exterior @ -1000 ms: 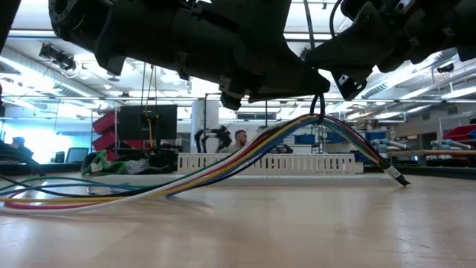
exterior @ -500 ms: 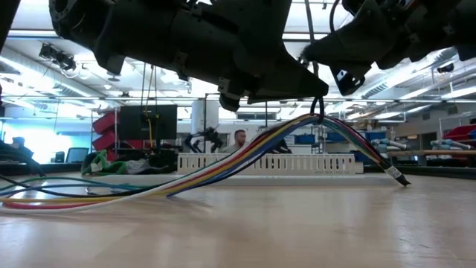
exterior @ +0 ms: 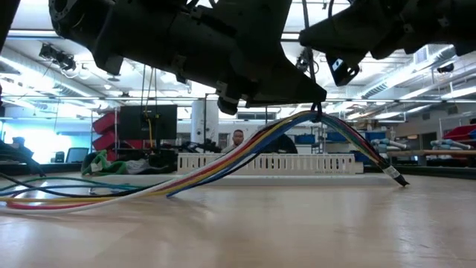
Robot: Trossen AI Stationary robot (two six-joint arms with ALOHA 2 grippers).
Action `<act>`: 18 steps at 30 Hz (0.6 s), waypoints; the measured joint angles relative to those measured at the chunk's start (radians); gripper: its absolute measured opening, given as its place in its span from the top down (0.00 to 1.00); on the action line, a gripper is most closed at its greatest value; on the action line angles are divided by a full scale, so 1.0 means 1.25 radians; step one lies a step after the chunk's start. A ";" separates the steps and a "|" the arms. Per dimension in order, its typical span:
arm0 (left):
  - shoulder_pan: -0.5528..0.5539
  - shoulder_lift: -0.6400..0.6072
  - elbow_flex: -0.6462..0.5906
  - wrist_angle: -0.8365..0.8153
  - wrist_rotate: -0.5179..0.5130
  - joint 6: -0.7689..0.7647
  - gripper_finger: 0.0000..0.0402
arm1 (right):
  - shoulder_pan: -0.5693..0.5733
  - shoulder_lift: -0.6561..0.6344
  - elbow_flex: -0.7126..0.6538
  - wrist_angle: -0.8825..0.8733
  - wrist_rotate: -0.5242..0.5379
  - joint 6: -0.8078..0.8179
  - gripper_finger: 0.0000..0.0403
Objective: Ziptie cables
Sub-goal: Wrap the black zip tie around the cables
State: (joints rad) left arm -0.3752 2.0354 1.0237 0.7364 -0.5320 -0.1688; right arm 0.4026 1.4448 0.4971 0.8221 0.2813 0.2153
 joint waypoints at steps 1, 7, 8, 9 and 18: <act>0.000 0.000 0.000 -0.001 0.000 0.000 0.99 | 0.000 0.000 0.005 -0.005 -0.001 -0.001 1.00; 0.000 0.000 0.000 -0.015 0.001 -0.012 0.99 | 0.000 0.000 0.018 -0.026 -0.001 -0.008 1.00; 0.000 0.000 0.000 -0.019 0.001 -0.016 0.99 | 0.000 0.000 0.019 -0.027 -0.001 -0.009 1.00; 0.000 0.000 0.000 -0.022 0.001 -0.018 0.99 | 0.000 0.000 0.019 -0.027 -0.001 -0.009 1.00; 0.000 0.000 0.000 -0.042 0.001 -0.022 0.99 | 0.000 0.000 0.020 -0.027 -0.002 -0.012 1.00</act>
State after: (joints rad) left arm -0.3752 2.0354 1.0237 0.6844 -0.5308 -0.1962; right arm 0.4026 1.4448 0.5217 0.7883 0.2792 0.1997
